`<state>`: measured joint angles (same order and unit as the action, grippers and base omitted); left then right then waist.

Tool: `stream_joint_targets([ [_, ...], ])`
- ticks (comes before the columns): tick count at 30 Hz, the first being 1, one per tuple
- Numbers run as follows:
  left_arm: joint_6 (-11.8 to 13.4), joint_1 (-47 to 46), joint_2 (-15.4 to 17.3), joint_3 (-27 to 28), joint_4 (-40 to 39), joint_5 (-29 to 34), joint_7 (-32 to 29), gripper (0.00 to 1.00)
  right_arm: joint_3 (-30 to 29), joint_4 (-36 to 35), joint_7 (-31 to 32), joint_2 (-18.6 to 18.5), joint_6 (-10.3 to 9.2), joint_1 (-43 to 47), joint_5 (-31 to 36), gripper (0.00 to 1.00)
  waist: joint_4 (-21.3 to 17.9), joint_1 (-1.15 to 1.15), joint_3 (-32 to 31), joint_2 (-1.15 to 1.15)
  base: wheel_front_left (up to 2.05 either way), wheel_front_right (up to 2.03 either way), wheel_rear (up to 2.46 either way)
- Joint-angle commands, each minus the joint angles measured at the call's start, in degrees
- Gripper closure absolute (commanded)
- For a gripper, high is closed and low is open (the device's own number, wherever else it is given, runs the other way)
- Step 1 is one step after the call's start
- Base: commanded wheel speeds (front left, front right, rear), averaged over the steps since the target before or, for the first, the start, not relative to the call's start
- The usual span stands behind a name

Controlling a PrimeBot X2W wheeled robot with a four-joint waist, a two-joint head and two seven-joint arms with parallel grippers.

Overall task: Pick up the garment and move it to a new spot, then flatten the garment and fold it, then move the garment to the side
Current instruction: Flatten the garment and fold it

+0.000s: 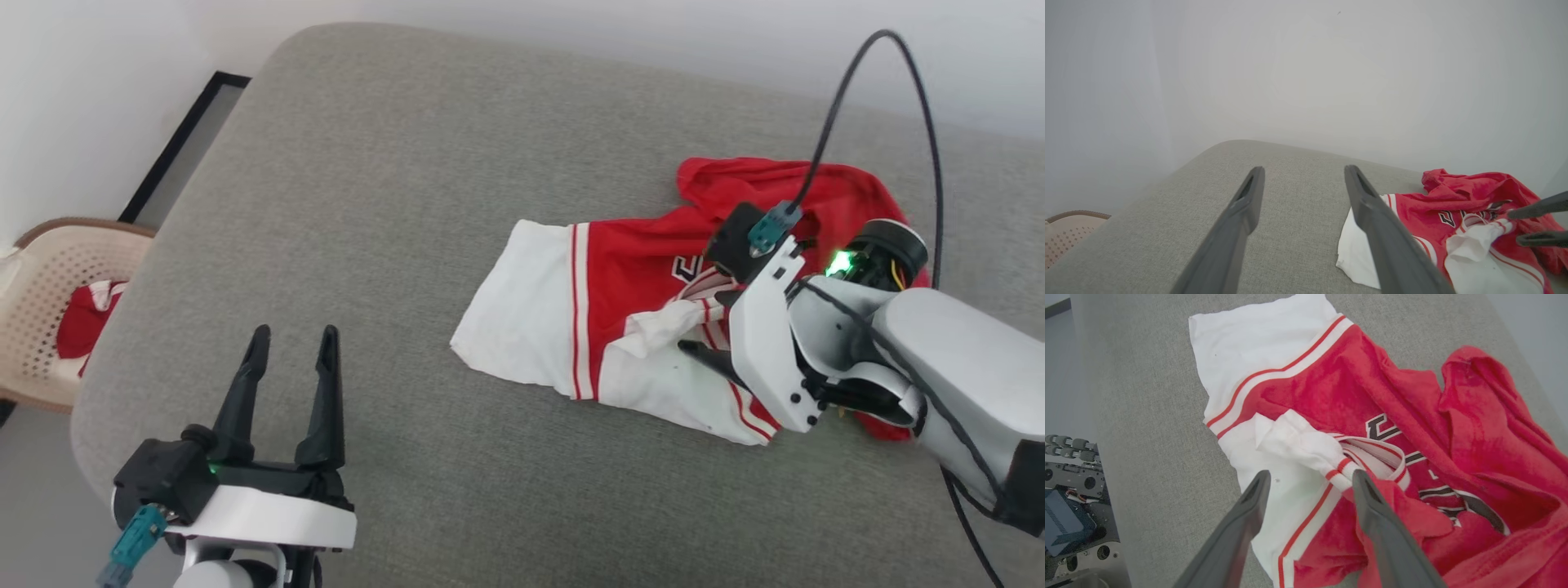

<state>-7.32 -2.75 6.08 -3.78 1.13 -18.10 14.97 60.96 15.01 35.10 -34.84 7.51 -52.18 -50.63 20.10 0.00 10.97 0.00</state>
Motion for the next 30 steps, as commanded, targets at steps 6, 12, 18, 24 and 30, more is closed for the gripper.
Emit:
stream_joint_targets([
  [6, -0.16, -1.67, -0.6, -1.54, 0.96, -0.36, 0.29, 0.0, 5.66, 2.92, 0.36, 1.01, -0.04, -2.06, 1.21, 0.0, 2.7, 0.0, 0.56, 0.0, 0.0, 0.0, 0.0],
  [12, -0.17, -1.78, -1.18, -2.0, 1.73, -0.35, 0.29, 0.0, 10.38, 7.47, -2.26, 3.39, -0.04, -3.65, 1.41, 1.0, 4.08, 0.0, 0.41, 0.0, 0.0, 0.0, 0.0],
  [18, -0.17, -0.66, -1.28, -0.84, 2.03, -0.04, 0.29, 0.0, 11.7, 8.28, -4.09, 3.59, -0.03, -5.32, -0.74, 1.0, 3.53, 0.0, -0.43, 0.0, 0.0, 0.0, 0.0],
  [24, -0.17, 0.33, -1.21, 1.01, 1.37, 0.36, 0.29, 0.0, 11.72, 5.26, -5.74, -0.16, -0.04, -6.97, -4.37, 1.0, 1.26, 0.0, -0.97, 0.0, 0.0, 0.0, 0.0],
  [30, -0.17, 0.66, -1.22, 1.93, 0.94, 0.46, 0.29, 0.0, 10.64, 2.97, -6.33, -4.22, -0.03, -6.85, -6.16, 1.0, -0.07, 0.0, -1.1, 0.0, 0.0, 0.0, 0.0],
])
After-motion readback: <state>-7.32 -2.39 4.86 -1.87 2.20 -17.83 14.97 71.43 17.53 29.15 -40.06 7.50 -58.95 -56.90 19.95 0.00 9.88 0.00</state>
